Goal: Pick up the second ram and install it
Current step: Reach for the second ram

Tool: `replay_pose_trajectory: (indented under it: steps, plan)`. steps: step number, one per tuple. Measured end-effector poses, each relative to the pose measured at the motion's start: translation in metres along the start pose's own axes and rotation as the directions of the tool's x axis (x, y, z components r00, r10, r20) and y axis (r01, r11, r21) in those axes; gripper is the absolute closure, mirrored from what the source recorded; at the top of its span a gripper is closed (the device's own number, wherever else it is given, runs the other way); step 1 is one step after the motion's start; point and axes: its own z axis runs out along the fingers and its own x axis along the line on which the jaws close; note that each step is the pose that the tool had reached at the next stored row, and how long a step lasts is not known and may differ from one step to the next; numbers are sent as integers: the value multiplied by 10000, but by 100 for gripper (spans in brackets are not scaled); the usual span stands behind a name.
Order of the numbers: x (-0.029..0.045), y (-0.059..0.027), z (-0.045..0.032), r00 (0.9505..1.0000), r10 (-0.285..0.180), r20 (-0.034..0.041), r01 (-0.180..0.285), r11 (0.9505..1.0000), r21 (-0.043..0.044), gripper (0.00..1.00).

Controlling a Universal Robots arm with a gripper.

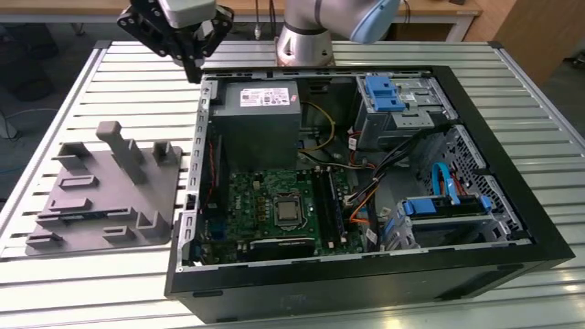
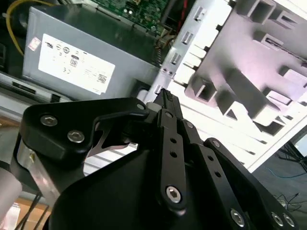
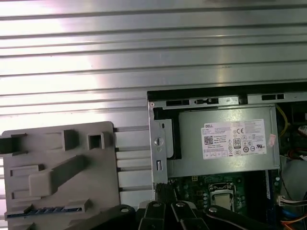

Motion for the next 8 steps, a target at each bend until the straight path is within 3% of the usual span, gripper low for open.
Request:
replay_pose_trajectory:
  steps: [8]
  plan:
    - [337,-26,-8,10000,-1,9,1,10000,-2,90]
